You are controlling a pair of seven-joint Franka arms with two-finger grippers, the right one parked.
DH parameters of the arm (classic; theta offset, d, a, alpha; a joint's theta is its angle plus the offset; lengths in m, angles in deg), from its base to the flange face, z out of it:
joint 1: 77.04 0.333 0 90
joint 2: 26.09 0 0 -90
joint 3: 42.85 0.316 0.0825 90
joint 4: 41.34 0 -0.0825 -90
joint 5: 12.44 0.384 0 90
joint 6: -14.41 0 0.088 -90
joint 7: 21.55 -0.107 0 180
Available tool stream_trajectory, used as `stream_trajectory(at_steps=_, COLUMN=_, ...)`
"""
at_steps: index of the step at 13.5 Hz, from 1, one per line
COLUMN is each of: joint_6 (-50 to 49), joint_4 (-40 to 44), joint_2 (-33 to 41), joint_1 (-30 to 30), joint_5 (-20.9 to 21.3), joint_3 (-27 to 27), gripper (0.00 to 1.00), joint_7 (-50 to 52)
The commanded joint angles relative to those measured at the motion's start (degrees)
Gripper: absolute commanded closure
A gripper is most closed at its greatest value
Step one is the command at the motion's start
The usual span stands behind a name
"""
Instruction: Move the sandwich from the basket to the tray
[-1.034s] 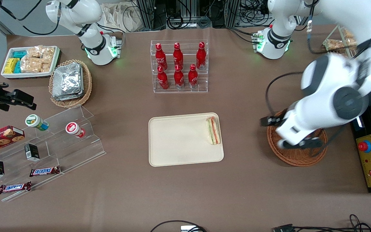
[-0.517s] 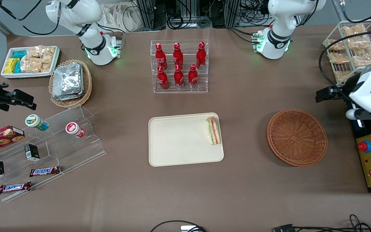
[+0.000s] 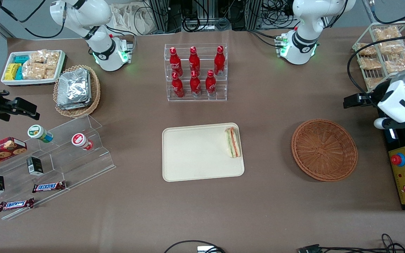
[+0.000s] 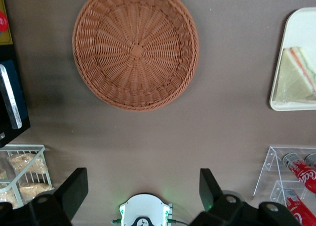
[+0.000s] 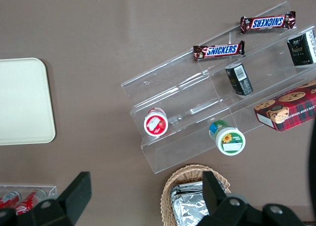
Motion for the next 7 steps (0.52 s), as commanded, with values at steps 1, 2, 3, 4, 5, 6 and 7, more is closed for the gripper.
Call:
stream_trajectory(at_steps=1, joint_6=2.48, joint_4=-6.85, joint_2=5.27, joint_1=0.3, joint_5=0.81, joint_3=-0.55, gripper=0.0, joint_7=-0.34)
stream_trajectory(at_steps=2, joint_6=3.8, joint_4=-7.56, joint_2=6.06, joint_1=-0.05, joint_5=0.9, joint_3=-0.55, gripper=0.0, joint_7=-0.43)
stream_trajectory(at_steps=3, joint_6=5.72, joint_4=-8.44, joint_2=6.94, joint_1=-0.67, joint_5=1.07, joint_3=-0.55, gripper=0.0, joint_7=-0.43)
stream_trajectory(at_steps=4, joint_6=8.09, joint_4=-8.97, joint_2=7.99, joint_1=-2.06, joint_5=2.12, joint_3=-0.29, gripper=0.0, joint_7=-0.43)
stream_trajectory(at_steps=5, joint_6=9.51, joint_4=-8.71, joint_2=7.92, joint_1=-3.03, joint_5=4.04, joint_3=-0.29, gripper=0.0, joint_7=-0.34)
stream_trajectory(at_steps=6, joint_6=9.87, joint_4=-8.19, joint_2=7.74, joint_1=-3.83, joint_5=5.46, joint_3=-0.29, gripper=0.0, joint_7=-0.34)
stream_trajectory(at_steps=7, joint_6=9.87, joint_4=-6.79, joint_2=7.13, joint_1=-4.1, joint_5=5.82, joint_3=-0.29, gripper=0.0, joint_7=-0.34)
